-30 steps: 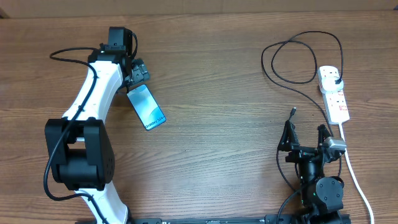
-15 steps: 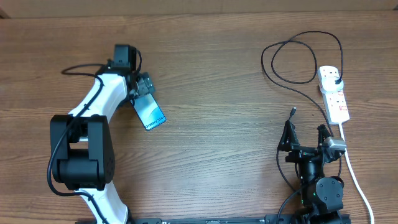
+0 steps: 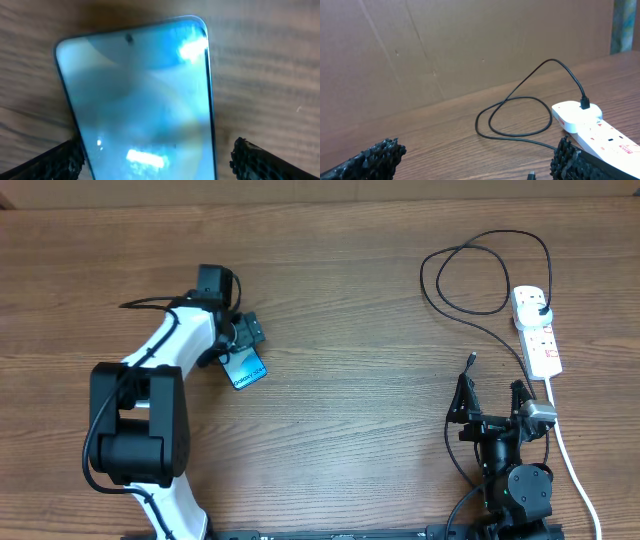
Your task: Plug charger to phone and switch on socket
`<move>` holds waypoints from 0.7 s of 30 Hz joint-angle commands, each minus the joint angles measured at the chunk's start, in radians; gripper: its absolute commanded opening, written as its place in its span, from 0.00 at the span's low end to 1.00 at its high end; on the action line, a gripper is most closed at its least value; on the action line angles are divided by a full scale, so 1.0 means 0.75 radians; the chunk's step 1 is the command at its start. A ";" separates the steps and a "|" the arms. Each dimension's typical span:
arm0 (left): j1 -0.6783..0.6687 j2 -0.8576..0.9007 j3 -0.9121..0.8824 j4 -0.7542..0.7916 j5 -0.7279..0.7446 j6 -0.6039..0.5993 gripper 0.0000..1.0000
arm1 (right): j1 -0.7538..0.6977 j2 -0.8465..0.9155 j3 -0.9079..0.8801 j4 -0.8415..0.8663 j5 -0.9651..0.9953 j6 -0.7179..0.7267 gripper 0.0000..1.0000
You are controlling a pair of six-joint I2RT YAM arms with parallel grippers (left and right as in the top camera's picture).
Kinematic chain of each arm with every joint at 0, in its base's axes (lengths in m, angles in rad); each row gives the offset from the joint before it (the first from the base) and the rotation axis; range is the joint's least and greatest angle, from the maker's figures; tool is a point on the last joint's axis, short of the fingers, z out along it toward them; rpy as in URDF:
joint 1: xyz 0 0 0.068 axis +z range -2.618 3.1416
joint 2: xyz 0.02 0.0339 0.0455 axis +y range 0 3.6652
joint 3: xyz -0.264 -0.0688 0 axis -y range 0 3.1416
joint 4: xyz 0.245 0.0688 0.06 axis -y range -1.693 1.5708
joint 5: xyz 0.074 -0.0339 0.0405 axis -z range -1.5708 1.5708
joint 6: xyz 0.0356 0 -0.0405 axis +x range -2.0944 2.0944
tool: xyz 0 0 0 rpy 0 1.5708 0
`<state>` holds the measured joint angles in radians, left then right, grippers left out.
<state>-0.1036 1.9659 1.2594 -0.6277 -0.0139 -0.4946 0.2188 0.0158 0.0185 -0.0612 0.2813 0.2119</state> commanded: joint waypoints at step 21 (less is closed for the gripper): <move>-0.046 0.012 -0.090 0.015 0.004 0.002 0.99 | 0.010 -0.003 -0.014 0.007 0.018 -0.004 1.00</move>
<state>-0.1295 1.9526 1.2308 -0.6083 -0.0425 -0.4942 0.2184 0.0158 0.0185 -0.0608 0.2813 0.2123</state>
